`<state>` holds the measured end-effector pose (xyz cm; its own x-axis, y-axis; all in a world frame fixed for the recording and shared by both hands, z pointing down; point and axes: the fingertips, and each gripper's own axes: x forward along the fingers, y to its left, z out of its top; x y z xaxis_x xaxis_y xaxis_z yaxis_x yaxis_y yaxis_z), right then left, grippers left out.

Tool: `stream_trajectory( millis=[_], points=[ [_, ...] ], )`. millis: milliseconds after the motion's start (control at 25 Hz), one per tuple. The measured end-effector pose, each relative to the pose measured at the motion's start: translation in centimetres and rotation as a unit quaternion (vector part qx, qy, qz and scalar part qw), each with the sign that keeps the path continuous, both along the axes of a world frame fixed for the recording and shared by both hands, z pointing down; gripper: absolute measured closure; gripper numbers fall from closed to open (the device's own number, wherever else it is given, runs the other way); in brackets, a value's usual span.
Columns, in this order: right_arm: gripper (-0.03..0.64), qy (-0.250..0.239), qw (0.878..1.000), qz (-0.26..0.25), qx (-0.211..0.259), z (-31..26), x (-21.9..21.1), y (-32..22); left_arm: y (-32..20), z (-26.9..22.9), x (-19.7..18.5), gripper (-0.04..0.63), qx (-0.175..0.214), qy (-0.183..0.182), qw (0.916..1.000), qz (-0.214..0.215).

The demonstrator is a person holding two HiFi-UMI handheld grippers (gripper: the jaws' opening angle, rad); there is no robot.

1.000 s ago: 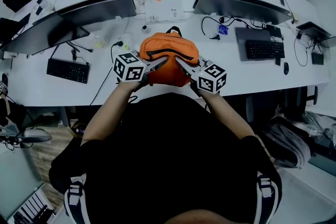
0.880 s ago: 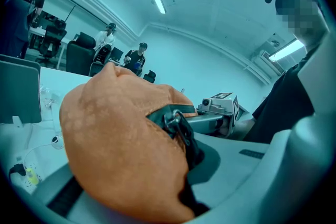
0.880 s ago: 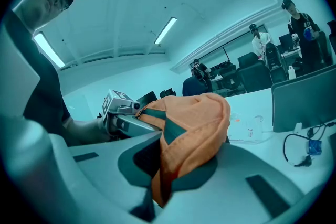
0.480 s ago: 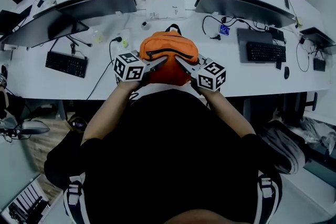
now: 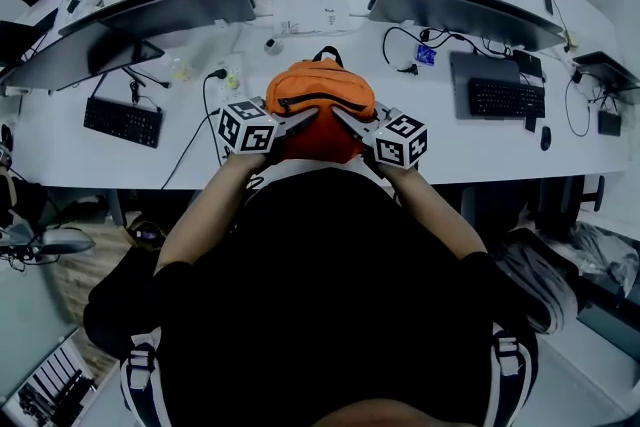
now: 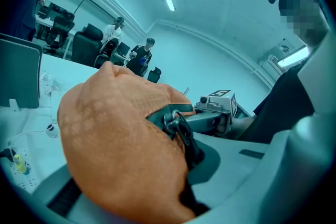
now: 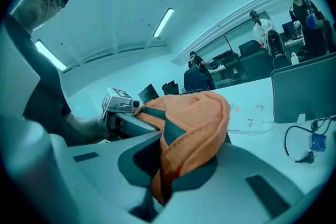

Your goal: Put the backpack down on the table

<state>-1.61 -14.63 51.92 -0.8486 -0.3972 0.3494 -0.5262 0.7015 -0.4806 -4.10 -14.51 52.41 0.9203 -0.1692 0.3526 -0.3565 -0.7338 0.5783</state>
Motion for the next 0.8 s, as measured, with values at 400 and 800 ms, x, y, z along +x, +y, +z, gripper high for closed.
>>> stream_trajectory(
  millis=[400,800],
  points=[
    [0.584,0.005,1.0,0.0,-0.03,2.6,1.1,-0.4,-0.4,2.5,1.1,0.556,-0.026,-0.01,0.9996,0.006],
    [0.584,0.014,0.998,-0.004,-0.053,5.1,2.1,-1.0,-1.0,5.0,2.2,0.555,-0.048,-0.018,0.9986,0.011]
  ],
)
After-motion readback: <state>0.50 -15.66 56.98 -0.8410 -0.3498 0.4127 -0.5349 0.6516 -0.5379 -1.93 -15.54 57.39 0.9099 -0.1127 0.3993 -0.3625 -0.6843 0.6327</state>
